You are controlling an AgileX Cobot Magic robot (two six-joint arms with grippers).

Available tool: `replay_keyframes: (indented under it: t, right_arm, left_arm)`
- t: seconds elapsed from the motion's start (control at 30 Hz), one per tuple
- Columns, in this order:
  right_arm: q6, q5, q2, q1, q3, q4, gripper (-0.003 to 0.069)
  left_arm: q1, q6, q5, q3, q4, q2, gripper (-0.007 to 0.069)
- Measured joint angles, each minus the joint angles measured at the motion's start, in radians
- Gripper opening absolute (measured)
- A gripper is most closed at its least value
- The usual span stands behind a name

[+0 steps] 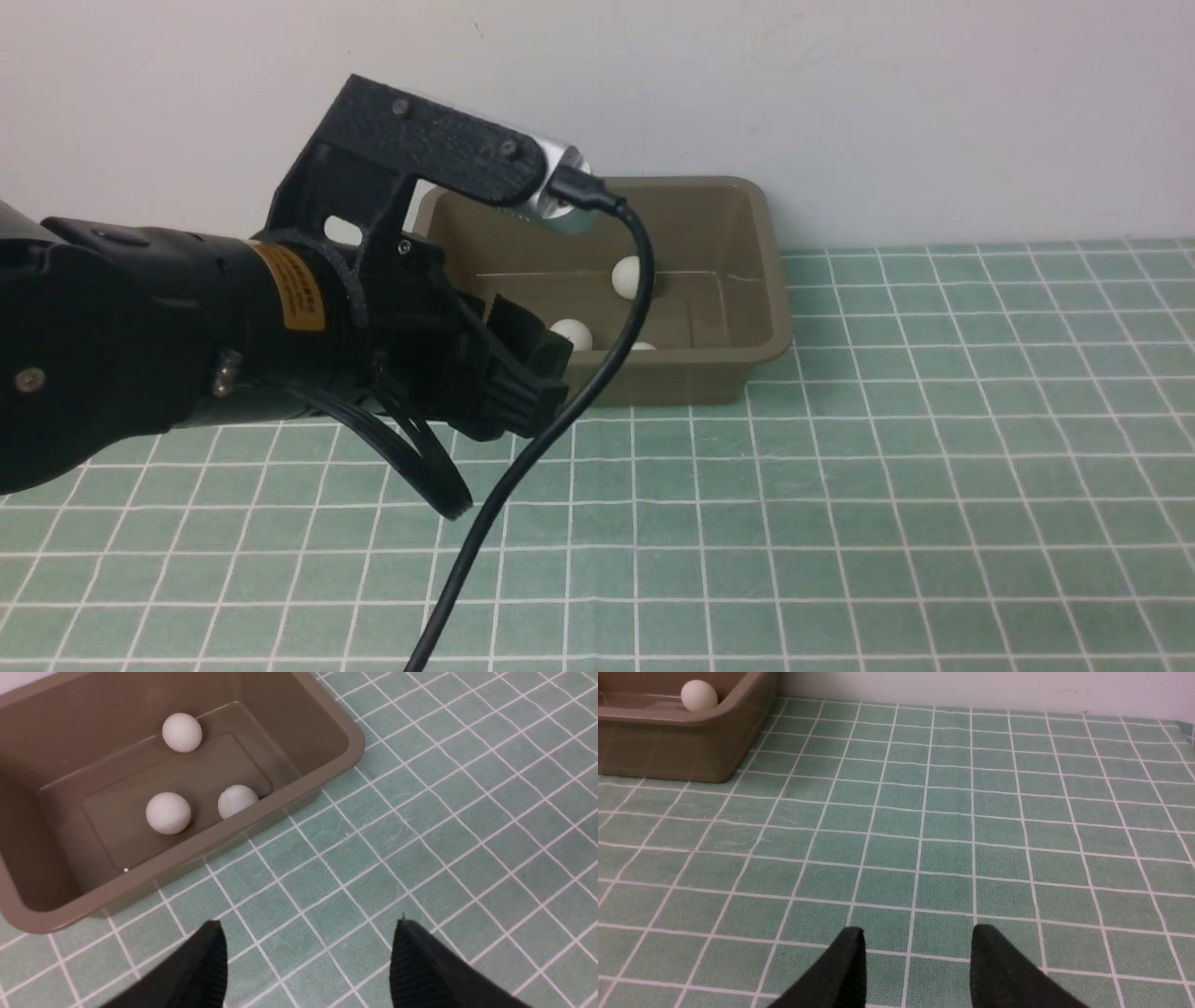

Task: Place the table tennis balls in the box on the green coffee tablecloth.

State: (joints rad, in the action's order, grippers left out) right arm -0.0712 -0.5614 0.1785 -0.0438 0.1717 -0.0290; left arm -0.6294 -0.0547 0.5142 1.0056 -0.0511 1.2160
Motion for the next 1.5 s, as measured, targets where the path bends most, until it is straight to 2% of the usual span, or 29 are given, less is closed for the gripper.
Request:
replay_keyframes:
  t: [0.23, 0.43, 0.67, 0.77, 0.83, 1.13, 1.5]
  right_arm:
    - [0.000, -0.001, 0.000, 0.000, 0.000, 0.000, 0.0294]
    - [0.000, -0.003, 0.000, 0.000, -0.001, 0.000, 0.0294]
    - [0.000, -0.003, 0.000, 0.000, -0.001, 0.000, 0.0294]
    - [0.000, -0.003, 0.000, 0.000, -0.001, 0.000, 0.0294]
    - [0.000, -0.003, 0.000, 0.000, -0.001, 0.000, 0.0294]
    - [0.011, -0.003, 0.000, 0.000, -0.001, 0.001, 0.0294]
    - [0.011, -0.003, 0.000, 0.000, -0.001, 0.001, 0.0294]
  left_arm:
    - [0.010, 0.018, -0.002, 0.000, 0.119, 0.000, 0.0426]
    - [0.116, 0.018, -0.013, -0.022, 0.168, -0.078, 0.0426]
    - [0.421, 0.009, -0.022, -0.159, 0.170, -0.368, 0.0426]
    - [0.536, 0.004, -0.019, -0.246, 0.172, -0.516, 0.0426]
    - [0.578, 0.003, -0.018, -0.315, 0.176, -0.620, 0.0426]
    - [0.607, 0.001, -0.035, -0.656, 0.177, -0.994, 0.0426]
    - [0.618, -0.046, -0.055, -0.808, 0.178, -1.088, 0.0426]
